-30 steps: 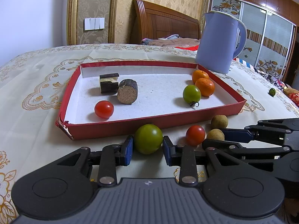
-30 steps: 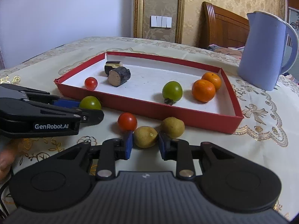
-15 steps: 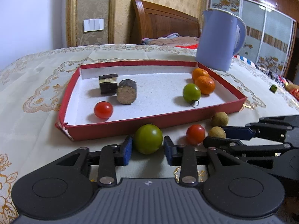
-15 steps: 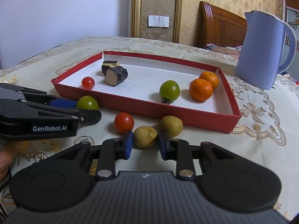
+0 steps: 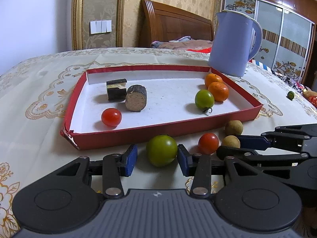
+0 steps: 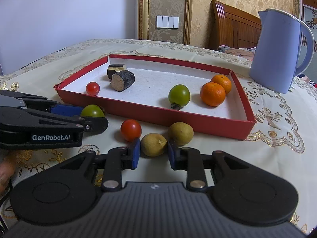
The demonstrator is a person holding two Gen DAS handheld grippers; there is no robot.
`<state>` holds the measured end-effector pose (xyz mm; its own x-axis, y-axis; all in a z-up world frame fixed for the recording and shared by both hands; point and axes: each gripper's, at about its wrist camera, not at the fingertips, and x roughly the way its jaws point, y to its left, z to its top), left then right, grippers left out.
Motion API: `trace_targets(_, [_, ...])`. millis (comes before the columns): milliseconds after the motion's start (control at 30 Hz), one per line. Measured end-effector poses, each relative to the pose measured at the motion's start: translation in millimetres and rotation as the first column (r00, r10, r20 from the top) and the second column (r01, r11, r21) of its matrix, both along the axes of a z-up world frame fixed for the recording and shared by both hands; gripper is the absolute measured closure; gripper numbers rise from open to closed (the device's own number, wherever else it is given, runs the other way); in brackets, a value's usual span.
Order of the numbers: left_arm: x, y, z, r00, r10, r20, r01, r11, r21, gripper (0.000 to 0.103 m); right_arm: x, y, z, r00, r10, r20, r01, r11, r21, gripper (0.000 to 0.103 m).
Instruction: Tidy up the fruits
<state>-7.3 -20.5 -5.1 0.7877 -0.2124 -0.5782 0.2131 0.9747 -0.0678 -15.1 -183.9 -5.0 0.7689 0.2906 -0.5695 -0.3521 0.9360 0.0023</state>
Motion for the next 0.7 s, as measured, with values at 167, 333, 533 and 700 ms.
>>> trace_targets(167, [-4.1, -1.2, 2.1, 0.999, -0.027, 0.026, 0.027, 1.000, -0.009, 0.070, -0.1, -0.5, 0.0, 1.000, 0.000, 0.000, 0.000, 1.000, 0.000, 0.076])
trace_targets(333, [-1.0, -2.1, 0.5, 1.000, -0.024, 0.006, 0.024, 1.000, -0.004, 0.069, 0.1, -0.5, 0.0, 1.000, 0.001, -0.001, -0.001, 1.000, 0.000, 0.076])
trace_targets(533, [-0.7, -3.6, -0.3, 1.000, -0.023, 0.002, 0.023, 1.000, 0.008, 0.069, -0.2, -0.4, -0.3, 1.000, 0.000, 0.002, 0.000, 1.000, -0.003, 0.076])
trace_targets(700, [-0.5, -3.4, -0.5, 1.000, -0.024, 0.002, 0.024, 1.000, 0.003, 0.070, 0.7, -1.2, -0.7, 1.000, -0.001, -0.001, 0.001, 1.000, 0.001, 0.076])
